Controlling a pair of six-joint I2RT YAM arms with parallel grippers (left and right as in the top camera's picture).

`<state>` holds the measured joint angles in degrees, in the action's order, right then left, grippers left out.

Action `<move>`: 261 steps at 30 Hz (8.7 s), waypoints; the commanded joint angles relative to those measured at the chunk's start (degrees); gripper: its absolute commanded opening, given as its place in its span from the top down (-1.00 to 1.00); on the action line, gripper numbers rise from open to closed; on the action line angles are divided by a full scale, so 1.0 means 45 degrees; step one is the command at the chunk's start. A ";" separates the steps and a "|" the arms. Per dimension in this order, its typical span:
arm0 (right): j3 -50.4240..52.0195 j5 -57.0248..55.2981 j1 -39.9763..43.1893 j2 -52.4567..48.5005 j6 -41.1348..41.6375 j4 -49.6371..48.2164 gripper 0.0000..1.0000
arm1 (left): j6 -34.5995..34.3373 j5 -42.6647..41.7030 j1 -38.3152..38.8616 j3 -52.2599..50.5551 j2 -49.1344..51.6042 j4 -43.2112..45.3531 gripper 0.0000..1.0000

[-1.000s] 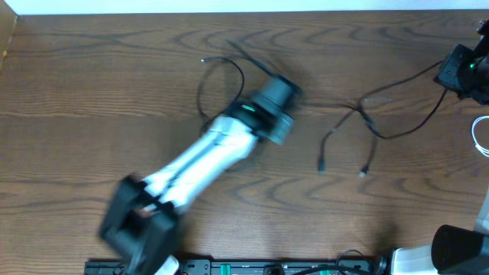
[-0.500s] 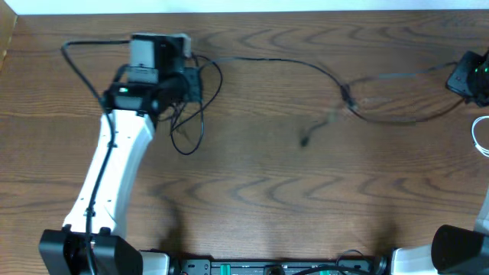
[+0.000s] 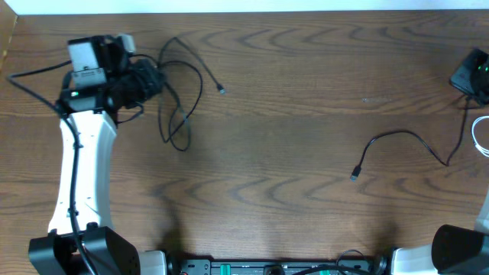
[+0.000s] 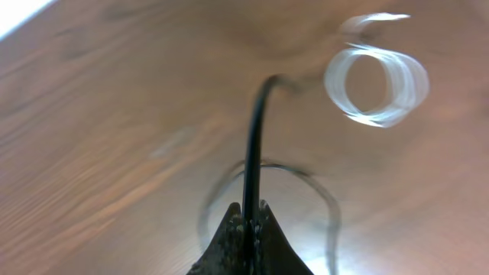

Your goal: Untangle cables

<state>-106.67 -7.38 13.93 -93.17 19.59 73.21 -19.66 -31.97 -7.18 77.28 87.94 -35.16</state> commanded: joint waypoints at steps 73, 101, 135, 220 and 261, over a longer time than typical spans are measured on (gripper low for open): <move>1.1944 -0.0102 -0.8150 -0.0083 0.4867 -0.9496 0.77 | 0.0971 0.6917 0.3735 0.0039 -0.0243 -0.2900 0.85; 1.2740 0.0335 -0.8476 -0.0369 0.6931 -0.8242 0.74 | 0.0971 0.6917 0.3735 0.0039 -0.0243 -0.3079 0.85; 0.7611 -0.2744 -0.6450 0.2040 0.2516 -0.5853 0.98 | 0.0971 0.6917 0.3735 0.0039 -0.0243 -0.3181 0.85; 0.5328 0.5382 -0.4177 -0.1205 -0.3395 -0.4624 -0.51 | 0.0860 0.7023 0.1394 0.0044 -0.0291 -0.1486 0.28; 0.9782 0.2103 -1.0535 -0.3133 0.4260 -1.2347 -0.57 | 0.3769 0.4930 -0.4415 -0.0019 0.4352 -0.0146 -0.30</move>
<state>-62.98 3.77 -33.21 -107.00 37.98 17.37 -11.03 -3.68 -26.89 76.97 105.58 -37.39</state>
